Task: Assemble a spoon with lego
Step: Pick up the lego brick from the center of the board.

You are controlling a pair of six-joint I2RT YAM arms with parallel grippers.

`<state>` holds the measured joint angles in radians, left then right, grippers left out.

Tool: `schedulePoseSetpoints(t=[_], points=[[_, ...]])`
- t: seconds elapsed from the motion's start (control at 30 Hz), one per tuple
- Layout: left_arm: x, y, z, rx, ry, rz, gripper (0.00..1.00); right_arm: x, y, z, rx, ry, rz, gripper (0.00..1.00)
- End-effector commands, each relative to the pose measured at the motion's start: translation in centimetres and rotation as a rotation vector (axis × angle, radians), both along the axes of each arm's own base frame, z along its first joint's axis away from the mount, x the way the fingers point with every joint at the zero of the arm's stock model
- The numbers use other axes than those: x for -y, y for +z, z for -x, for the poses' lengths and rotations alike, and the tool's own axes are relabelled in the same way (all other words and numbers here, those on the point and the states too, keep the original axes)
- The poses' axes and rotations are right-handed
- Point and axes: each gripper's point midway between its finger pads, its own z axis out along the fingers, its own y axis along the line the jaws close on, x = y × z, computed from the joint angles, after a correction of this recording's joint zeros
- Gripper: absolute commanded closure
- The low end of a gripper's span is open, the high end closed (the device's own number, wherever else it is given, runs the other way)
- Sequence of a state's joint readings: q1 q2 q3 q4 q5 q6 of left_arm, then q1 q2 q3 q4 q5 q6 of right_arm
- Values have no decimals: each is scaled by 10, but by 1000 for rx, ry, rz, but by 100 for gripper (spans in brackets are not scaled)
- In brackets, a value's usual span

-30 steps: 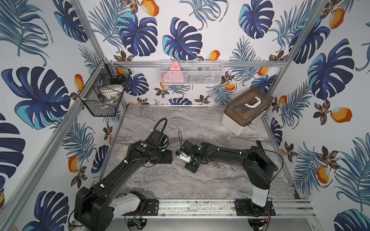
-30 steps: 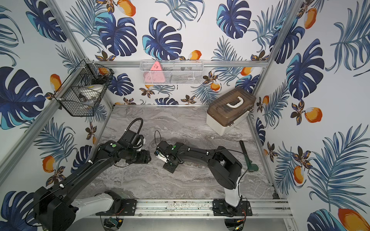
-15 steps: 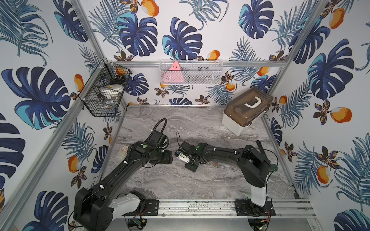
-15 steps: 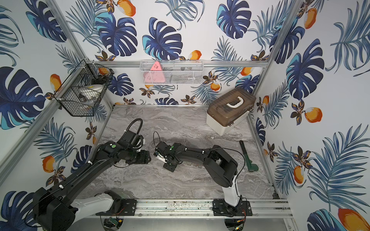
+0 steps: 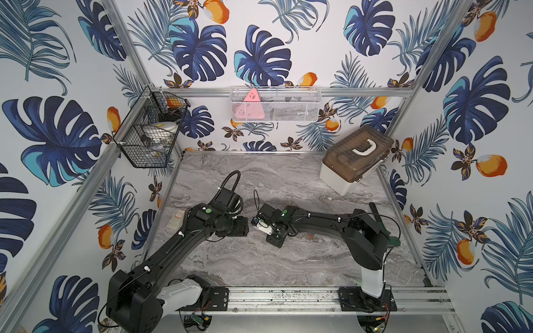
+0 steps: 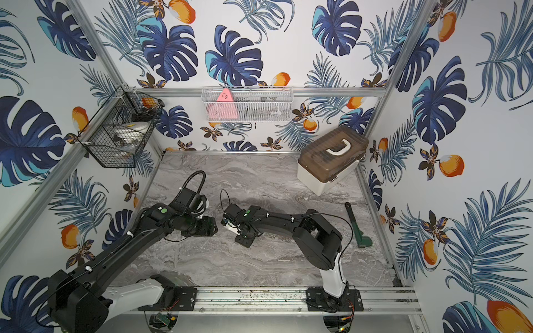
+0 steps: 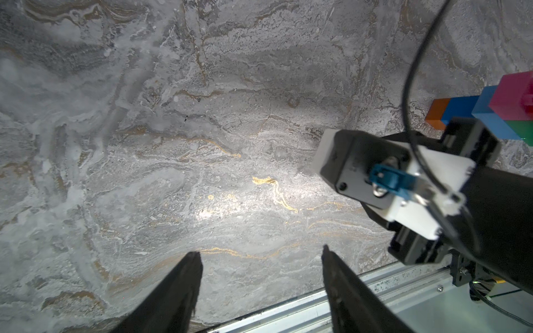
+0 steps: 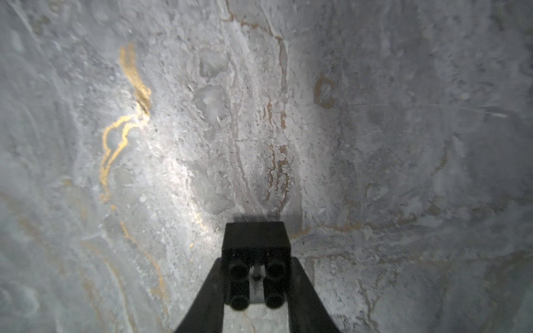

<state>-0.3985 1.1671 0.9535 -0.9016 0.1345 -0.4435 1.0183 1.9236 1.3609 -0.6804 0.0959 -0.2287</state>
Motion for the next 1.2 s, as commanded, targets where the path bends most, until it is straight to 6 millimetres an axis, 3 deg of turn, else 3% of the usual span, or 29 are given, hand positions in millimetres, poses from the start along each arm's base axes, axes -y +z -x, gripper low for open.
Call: schedulePoseSetpoints(t=[0.0,0.13,0.23,0.37,0.47,0.77,1.17], points=[[4,2,-5,17,-2,23,28,9,25,-3,38,10,0,75],[9,2,-8,24,-3,46,28,31,61,-10,66,-19,-29,75],[14,2,-9,25,-13,59,29,58,86,-17,74,-53,-35,76],[27,-1,-12,28,-40,72,28,108,105,-29,79,-108,-6,77],[42,-4,-15,30,-65,77,28,134,115,-35,108,-137,-16,77],[82,-15,-19,9,-163,98,28,159,128,-37,107,-202,-44,78],[96,-28,-25,-11,-202,124,29,172,120,-34,72,-197,41,79]])
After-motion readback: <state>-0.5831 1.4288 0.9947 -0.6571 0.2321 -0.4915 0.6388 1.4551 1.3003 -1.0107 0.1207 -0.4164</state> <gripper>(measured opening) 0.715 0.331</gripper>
